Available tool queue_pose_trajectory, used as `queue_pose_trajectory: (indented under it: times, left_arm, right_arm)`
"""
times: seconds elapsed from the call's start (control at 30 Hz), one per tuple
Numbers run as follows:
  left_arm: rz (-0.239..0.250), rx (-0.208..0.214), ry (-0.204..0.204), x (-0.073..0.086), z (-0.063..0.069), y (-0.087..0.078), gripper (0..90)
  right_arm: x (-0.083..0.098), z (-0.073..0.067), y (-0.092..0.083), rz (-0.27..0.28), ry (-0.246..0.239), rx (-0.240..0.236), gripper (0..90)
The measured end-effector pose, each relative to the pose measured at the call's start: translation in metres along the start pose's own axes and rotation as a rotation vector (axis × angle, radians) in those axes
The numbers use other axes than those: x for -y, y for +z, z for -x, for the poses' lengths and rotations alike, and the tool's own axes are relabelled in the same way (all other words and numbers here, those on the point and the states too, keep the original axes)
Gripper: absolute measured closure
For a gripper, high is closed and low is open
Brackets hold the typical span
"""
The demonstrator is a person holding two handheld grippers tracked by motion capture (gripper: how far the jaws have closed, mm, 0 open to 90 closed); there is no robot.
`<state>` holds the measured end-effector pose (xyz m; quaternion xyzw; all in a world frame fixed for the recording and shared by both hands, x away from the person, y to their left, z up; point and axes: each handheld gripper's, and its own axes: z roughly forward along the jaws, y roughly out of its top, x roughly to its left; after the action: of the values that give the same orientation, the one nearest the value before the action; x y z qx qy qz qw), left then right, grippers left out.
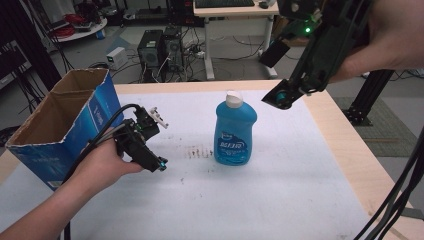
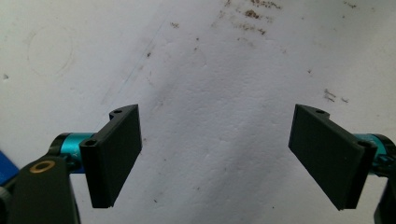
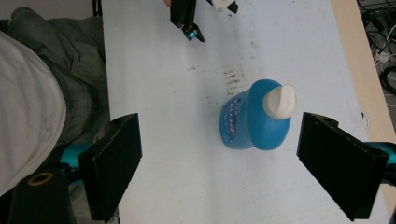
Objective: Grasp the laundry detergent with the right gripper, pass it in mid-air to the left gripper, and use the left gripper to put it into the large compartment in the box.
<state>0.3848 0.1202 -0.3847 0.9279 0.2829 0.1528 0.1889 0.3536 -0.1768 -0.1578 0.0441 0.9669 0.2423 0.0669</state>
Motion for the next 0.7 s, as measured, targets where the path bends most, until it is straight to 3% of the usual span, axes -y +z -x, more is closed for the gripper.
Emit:
queue_pose_trajectory:
  times: [0.27, 0.5, 0.7]
  left_arm:
    - [0.008, 0.001, -0.006, 0.002, 0.0, -0.001, 17.4]
    - [0.023, -0.007, -0.012, 0.005, -0.002, -0.006, 17.4]
    - [0.04, -0.011, -0.018, 0.007, -0.002, -0.008, 17.4]
  right_arm:
    - [0.021, 0.017, 0.006, 0.047, 0.022, 0.008, 13.2]
    - [0.052, 0.037, 0.025, 0.107, 0.071, 0.008, 13.2]
    - [0.066, 0.047, 0.038, 0.131, 0.097, -0.006, 13.2]
